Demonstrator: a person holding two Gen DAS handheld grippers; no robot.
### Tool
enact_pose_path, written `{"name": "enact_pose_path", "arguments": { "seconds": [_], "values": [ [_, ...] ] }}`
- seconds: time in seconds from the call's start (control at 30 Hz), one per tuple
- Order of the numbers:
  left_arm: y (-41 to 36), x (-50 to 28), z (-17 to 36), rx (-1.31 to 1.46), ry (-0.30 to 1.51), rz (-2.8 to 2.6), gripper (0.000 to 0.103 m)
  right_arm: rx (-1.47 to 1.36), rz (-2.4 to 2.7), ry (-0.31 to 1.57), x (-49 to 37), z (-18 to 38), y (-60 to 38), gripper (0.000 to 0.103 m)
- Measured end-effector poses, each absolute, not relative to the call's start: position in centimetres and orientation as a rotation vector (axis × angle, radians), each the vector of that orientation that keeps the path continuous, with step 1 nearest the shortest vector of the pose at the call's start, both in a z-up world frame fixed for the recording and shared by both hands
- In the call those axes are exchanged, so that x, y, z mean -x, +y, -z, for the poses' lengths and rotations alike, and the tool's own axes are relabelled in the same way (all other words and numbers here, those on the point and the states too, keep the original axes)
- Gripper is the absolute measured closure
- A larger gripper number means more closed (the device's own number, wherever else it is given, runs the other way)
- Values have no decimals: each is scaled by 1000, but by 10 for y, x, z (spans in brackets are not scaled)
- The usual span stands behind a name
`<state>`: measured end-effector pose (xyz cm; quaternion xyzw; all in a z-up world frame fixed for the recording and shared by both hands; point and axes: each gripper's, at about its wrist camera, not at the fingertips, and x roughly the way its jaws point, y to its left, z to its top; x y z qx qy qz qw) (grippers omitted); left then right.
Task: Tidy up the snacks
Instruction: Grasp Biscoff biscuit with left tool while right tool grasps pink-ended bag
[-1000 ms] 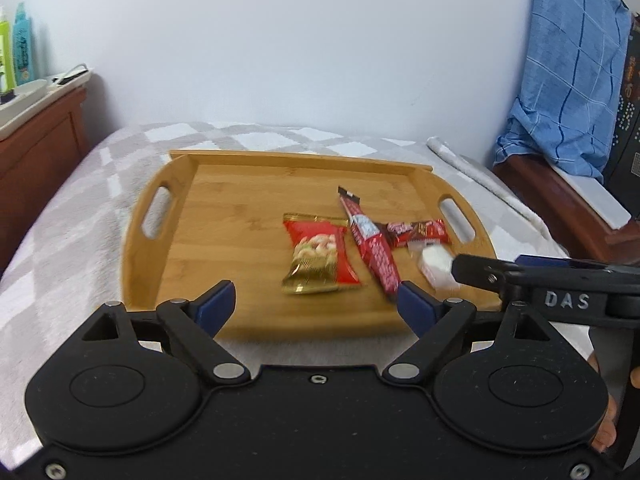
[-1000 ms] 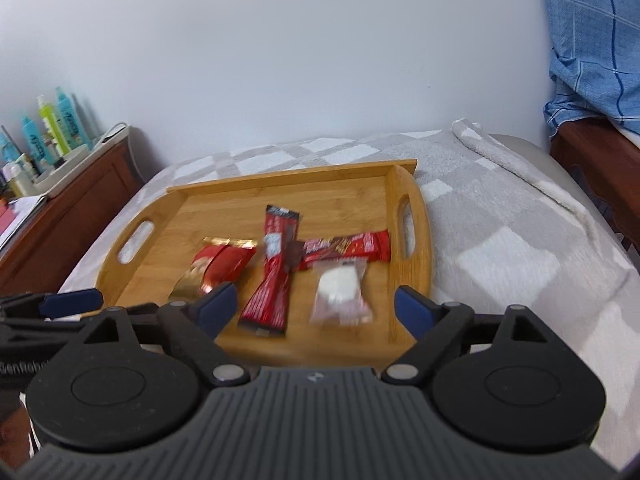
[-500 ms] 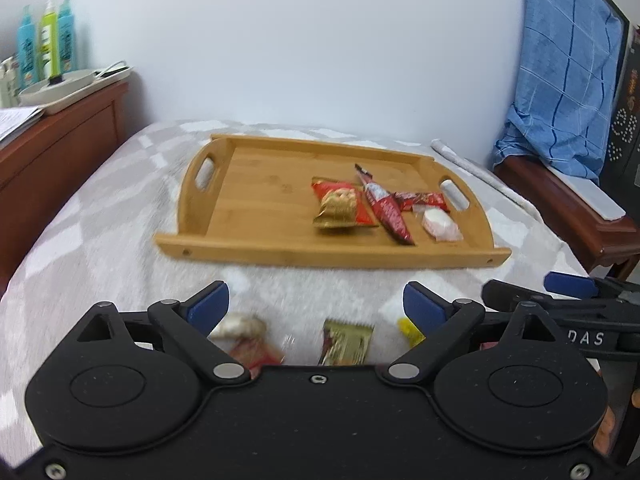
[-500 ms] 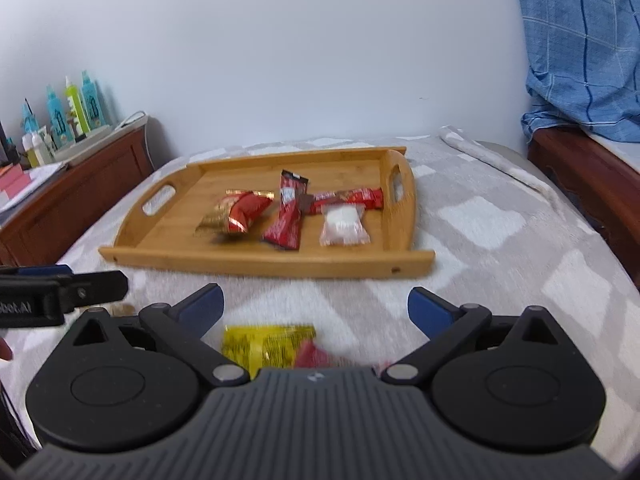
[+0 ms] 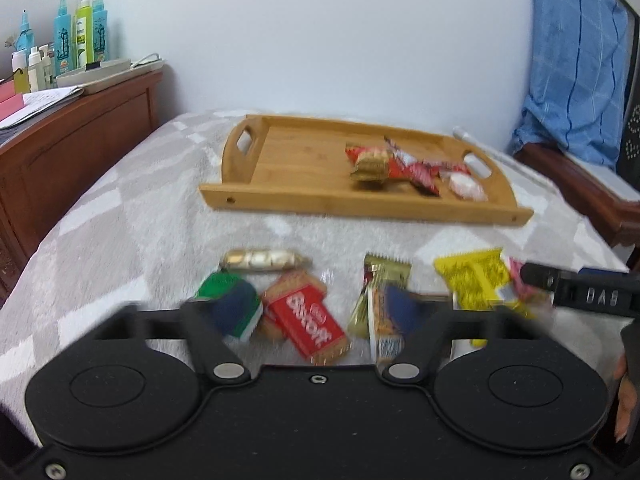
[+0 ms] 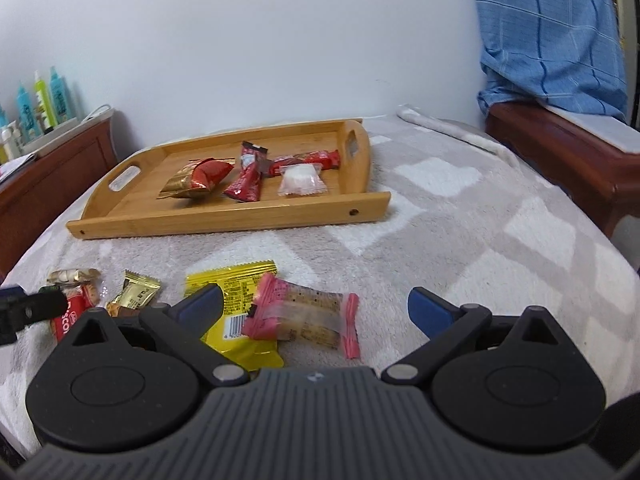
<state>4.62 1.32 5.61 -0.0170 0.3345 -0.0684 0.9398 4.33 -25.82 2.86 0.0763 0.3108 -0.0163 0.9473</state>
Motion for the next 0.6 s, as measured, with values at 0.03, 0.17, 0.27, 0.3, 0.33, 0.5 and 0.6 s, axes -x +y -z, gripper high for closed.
{"name": "enact_pose_path", "arguments": {
  "seconds": [0.03, 0.17, 0.27, 0.3, 0.33, 0.5, 0.6],
  "values": [
    [13, -46, -53, 35, 706, 132, 60, -165, 30, 634, -43, -27, -258, 1],
    [17, -41, -42, 89, 747, 123, 60, -180, 34, 633, -43, -24, -257, 7],
    [18, -40, -36, 102, 758, 109, 60, -172, 49, 634, -42, -23, -255, 19],
    [18, -40, -34, 109, 760, 105, 60, -173, 54, 634, -42, -22, -255, 21],
    [19, -41, -33, 115, 761, 104, 60, -176, 59, 637, -43, -22, -255, 24],
    [17, -53, -29, 127, 773, 65, 60, -207, 58, 658, -45, -18, -258, 25],
    [15, -58, -27, 142, 772, 63, 59, -216, 56, 674, -48, -15, -259, 25]
  ]
}}
